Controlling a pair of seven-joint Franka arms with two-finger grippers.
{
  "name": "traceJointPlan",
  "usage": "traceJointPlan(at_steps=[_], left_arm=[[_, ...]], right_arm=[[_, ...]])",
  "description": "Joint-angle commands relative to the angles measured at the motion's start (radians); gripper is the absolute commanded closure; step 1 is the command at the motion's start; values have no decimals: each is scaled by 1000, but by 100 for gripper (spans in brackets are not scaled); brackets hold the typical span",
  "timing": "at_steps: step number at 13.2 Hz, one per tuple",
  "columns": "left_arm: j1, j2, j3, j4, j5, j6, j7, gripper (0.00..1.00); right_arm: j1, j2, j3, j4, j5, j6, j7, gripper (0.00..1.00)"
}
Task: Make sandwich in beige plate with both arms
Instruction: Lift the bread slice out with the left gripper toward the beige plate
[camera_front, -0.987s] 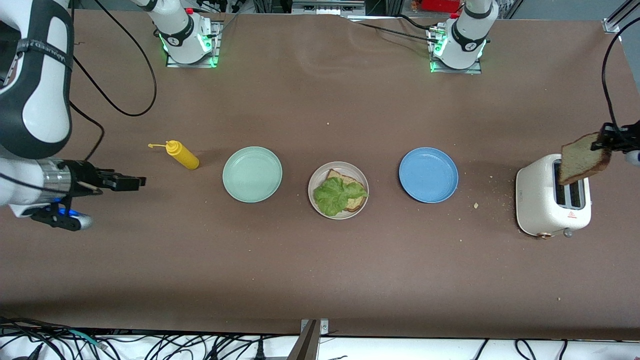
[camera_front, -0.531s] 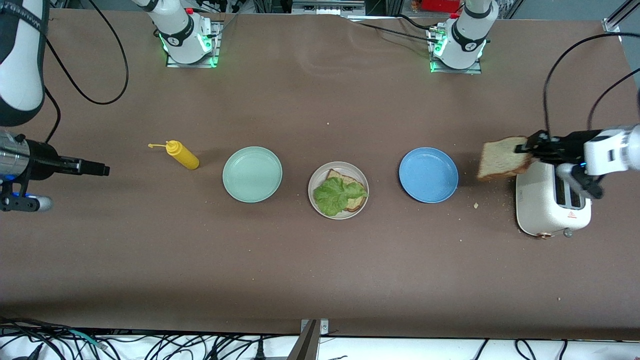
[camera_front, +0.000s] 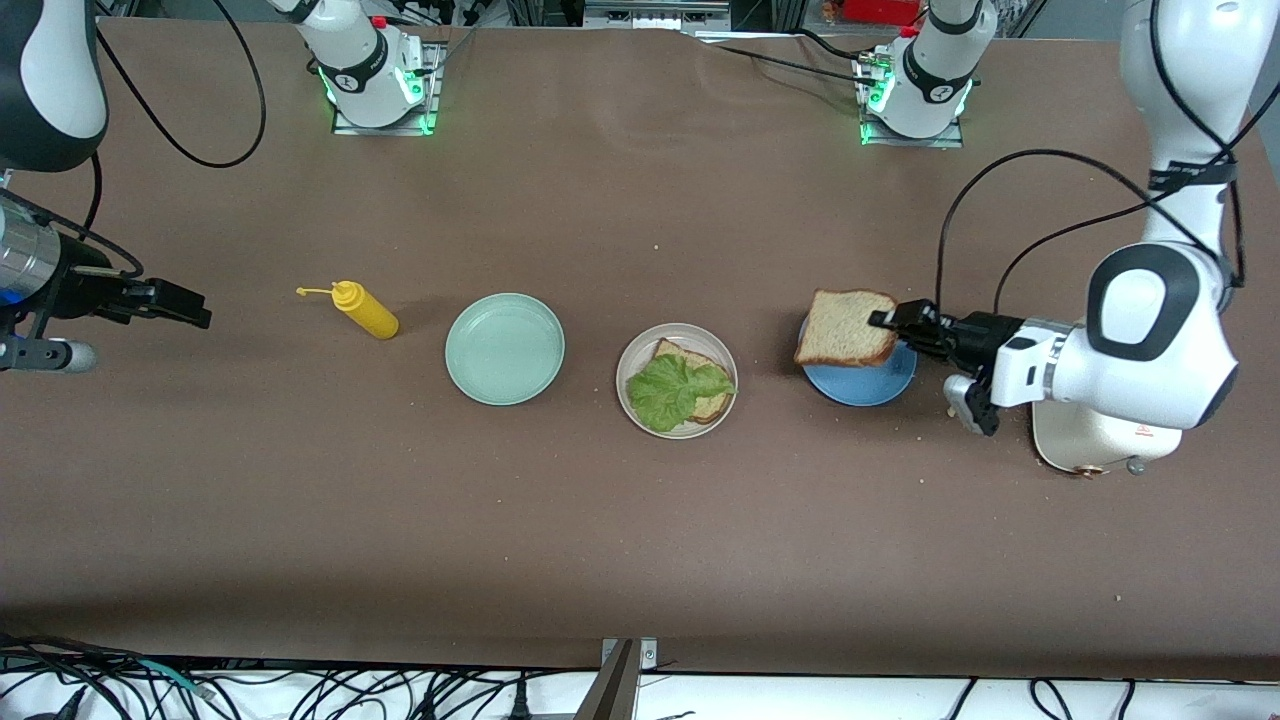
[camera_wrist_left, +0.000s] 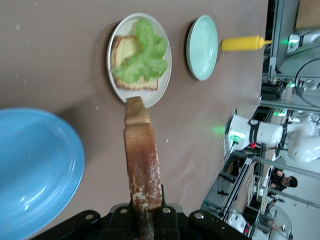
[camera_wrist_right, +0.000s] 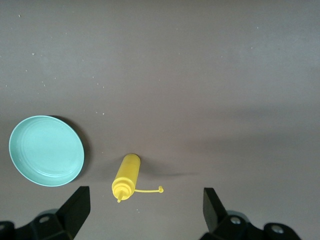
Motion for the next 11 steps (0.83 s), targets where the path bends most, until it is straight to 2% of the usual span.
traceJointPlan(at_steps=[1,11], left_arm=[[-50,39,9,31,-57,61,-11,100],[-237,157,9,24,-284,272,-1,100]], right_arm=[[-13,-40,19,-49,-23,23,-9,0],[-8,-58,22,-81,-23,26,-6,0]])
